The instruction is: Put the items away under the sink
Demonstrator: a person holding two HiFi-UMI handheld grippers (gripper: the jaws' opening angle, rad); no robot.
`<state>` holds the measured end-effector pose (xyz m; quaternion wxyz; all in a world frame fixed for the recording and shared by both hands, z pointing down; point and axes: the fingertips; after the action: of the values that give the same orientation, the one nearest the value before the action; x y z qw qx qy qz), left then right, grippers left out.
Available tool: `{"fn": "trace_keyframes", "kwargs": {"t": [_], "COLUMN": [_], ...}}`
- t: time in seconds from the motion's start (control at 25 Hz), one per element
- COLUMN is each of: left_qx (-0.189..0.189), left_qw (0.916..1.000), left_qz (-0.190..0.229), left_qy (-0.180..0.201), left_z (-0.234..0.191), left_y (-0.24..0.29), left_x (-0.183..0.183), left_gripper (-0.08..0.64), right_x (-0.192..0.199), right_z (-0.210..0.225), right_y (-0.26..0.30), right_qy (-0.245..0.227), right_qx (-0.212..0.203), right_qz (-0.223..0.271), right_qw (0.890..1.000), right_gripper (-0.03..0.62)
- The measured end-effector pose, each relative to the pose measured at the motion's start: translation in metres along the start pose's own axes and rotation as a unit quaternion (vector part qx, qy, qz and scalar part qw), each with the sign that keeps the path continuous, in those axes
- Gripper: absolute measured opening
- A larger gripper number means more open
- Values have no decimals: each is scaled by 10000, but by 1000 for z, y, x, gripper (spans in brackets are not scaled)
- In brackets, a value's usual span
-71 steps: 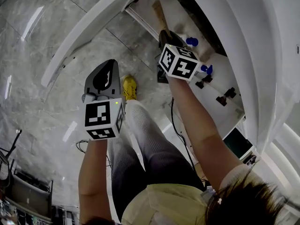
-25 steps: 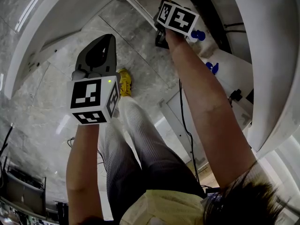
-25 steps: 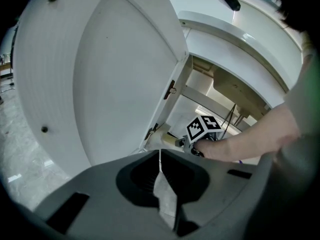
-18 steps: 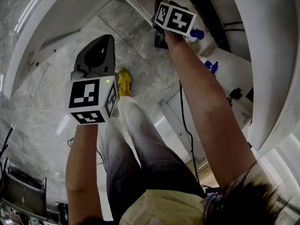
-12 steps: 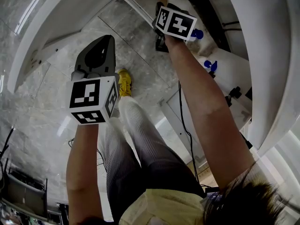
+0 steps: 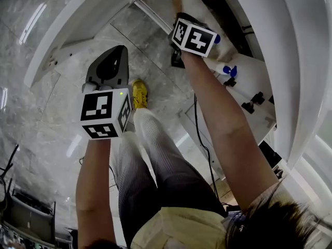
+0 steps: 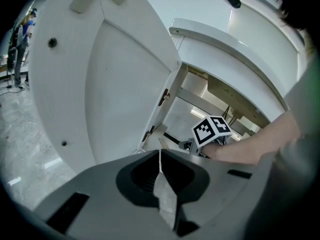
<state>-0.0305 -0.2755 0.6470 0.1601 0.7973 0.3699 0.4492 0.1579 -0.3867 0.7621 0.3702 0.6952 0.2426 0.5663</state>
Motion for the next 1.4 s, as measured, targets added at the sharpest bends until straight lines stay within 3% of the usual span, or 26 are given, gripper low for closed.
{"fn": "trace_keyframes", "kwargs": {"t": [0.64, 1.4], "left_qx": [-130, -307], "left_qw": [9999, 9992], "left_qz": [15, 229], "left_qy": [-63, -144], "left_z": [23, 60], "left_y": [-68, -150], "left_x": [-15, -55], "left_gripper": [46, 44], "right_x": [-13, -65], "right_z": [-22, -43], "right_y": [-83, -202], "right_qy": [-5, 264], "right_qx": [-150, -343], "right_qz": [215, 866], "right_qw": [9997, 9953], "right_gripper": [35, 35]}}
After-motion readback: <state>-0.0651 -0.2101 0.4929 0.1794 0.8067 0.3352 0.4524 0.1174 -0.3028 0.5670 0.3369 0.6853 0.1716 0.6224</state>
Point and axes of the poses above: the fingertips, and each gripper's own axes: y forward along the fingers, z to its right, x out of its underside, and after that the axes turned 14 degrees about -y, right-handed
